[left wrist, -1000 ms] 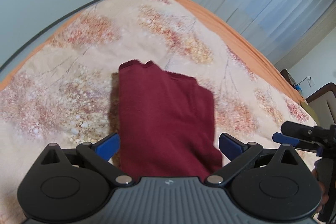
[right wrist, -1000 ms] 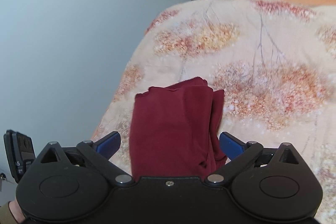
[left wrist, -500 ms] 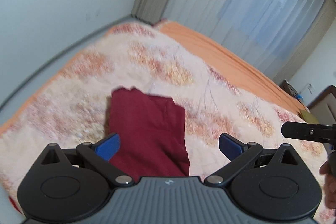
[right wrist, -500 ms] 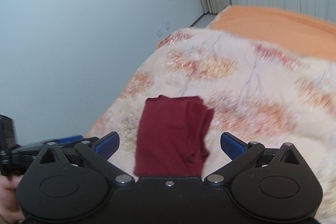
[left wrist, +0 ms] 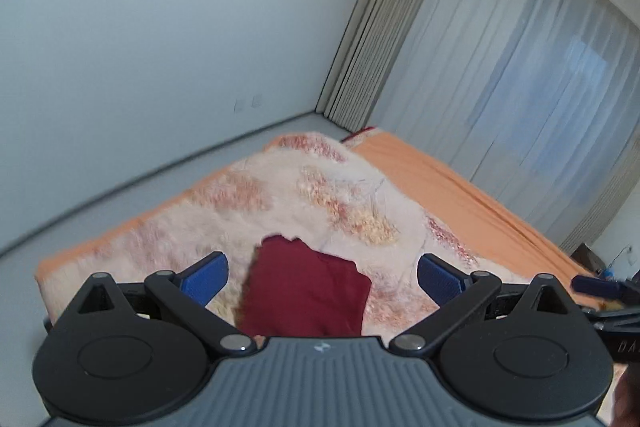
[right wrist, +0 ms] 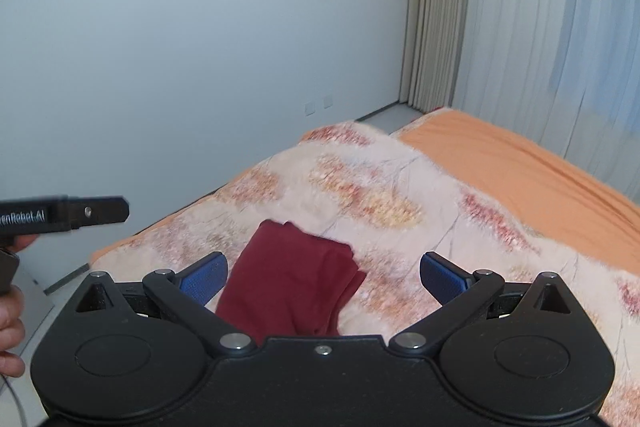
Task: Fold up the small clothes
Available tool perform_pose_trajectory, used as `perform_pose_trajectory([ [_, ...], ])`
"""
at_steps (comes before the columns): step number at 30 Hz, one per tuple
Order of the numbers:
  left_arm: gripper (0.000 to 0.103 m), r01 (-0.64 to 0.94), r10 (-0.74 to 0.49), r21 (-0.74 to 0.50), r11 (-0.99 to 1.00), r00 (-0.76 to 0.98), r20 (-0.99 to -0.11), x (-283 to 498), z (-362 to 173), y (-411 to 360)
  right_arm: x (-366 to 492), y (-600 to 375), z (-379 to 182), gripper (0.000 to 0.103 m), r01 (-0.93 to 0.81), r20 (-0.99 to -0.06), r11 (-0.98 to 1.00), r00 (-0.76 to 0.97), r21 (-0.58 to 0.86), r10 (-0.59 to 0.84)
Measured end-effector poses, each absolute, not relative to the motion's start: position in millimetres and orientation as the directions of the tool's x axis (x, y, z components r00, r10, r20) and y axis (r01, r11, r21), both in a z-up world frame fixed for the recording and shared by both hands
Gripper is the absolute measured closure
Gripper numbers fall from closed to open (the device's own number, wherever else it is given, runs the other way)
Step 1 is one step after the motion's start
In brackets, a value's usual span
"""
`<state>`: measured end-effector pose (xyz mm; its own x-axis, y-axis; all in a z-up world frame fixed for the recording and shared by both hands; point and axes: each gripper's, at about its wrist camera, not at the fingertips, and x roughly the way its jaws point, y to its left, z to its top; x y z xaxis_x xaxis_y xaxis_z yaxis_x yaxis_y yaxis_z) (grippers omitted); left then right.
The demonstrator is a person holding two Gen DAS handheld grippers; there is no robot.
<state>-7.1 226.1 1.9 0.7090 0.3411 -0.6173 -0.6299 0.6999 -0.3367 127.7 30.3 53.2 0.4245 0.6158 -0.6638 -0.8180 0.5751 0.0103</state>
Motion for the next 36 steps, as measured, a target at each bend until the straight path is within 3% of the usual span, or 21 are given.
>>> perform_pose_trajectory([
  [3,0.001,-0.651,0.302,-0.204,0.731,0.577,-0.759,13.8,-13.0,218.4,131.3,36.4,45.1,0.001,-0.793,-0.741,0.607,0.38,0.047,0.554],
  [8,0.001,-0.651,0.235,-0.219,0.727,0.535,-0.811,17.4,-32.7,208.5,124.4,40.0,27.1,0.001,-0.765,-0.8,0.637,0.326,0.089,0.504],
  [36,0.0,-0.641,0.206,-0.204,0.74,0.504,-0.839,23.7,-40.1,202.3,132.9,30.7,8.3,0.001,-0.714,-0.825,0.684,0.29,0.152,0.486],
])
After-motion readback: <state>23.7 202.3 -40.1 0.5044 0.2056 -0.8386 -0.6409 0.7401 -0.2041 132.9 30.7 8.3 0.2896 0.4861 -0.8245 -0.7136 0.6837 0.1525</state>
